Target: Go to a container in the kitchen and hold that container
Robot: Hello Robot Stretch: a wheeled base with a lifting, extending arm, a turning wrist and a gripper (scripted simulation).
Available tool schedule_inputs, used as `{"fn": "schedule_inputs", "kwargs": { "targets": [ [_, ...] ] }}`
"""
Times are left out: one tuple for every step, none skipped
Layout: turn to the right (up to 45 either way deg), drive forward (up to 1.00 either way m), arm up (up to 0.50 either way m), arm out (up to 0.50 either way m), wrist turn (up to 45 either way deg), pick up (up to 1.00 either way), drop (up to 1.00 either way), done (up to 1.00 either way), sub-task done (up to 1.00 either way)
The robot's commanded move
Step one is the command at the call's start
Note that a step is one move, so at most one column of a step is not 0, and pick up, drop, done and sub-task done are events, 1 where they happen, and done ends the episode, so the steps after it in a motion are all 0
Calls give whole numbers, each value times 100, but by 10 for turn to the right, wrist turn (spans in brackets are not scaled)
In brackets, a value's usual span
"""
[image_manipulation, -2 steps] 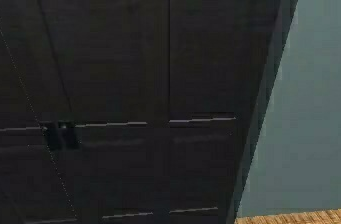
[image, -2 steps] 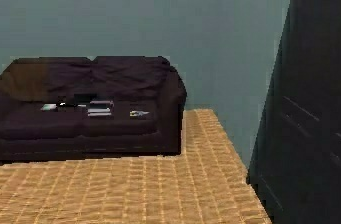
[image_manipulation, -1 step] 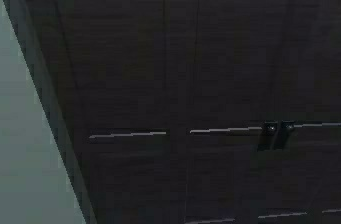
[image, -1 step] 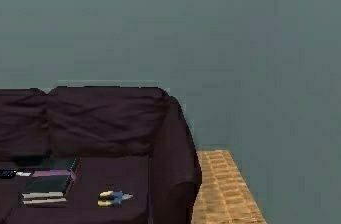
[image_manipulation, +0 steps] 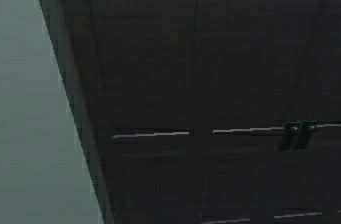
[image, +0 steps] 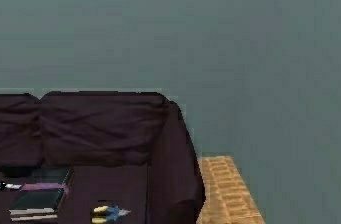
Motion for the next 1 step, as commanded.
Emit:
{"fn": "schedule_inputs", "kwargs": {
  "targets": [
    [-450,0,0,0,0,0,0,0,0]
  ]
}}
